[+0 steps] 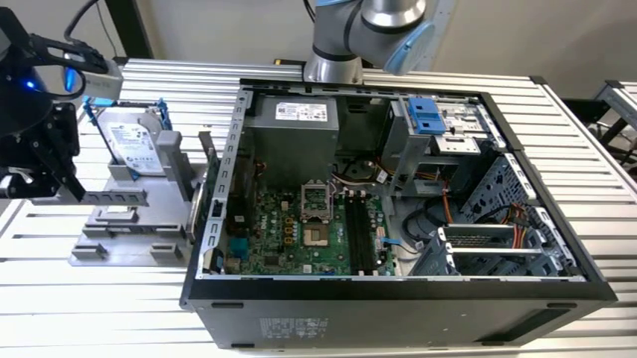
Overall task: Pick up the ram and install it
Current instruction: 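Pick up the ram and move it above insertion slot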
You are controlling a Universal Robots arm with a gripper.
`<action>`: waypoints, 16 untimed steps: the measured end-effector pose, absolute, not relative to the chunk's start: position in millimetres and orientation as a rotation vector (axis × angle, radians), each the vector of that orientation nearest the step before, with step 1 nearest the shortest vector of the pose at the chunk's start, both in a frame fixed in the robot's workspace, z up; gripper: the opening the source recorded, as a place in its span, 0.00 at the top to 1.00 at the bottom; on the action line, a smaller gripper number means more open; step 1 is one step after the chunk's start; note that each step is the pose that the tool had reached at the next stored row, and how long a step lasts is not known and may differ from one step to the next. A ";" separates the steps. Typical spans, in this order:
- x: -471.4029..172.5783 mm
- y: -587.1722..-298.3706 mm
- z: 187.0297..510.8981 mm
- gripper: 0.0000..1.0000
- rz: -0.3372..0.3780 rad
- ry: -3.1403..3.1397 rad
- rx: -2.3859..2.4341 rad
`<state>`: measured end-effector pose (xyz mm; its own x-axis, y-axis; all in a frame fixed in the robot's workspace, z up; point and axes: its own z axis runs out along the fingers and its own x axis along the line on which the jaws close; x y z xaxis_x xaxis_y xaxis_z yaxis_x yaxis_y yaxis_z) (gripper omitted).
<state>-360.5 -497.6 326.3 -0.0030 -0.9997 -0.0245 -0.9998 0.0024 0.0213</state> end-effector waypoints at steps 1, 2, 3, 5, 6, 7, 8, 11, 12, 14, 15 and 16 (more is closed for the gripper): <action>-360.5 -497.6 328.9 1.00 0.051 2.223 -2.216; -360.5 -497.6 331.5 1.00 0.051 2.222 -2.216; -360.5 -497.6 334.3 1.00 0.051 2.222 -2.216; -360.5 -497.6 339.4 1.00 0.051 2.222 -2.216; -360.5 -497.6 342.1 1.00 0.051 2.222 -2.216; -360.5 -497.6 344.7 1.00 0.051 2.222 -2.216; -360.5 -497.6 347.1 1.00 0.051 2.222 -2.216; -360.5 -497.6 354.8 1.00 0.051 2.223 -2.217; -360.5 -497.6 357.6 1.00 0.051 2.222 -2.216; -360.5 -497.6 362.6 1.00 0.051 2.222 -2.216; -360.5 -497.6 365.1 1.00 0.051 2.223 -2.216; -360.5 -497.6 367.5 1.00 0.051 2.223 -2.216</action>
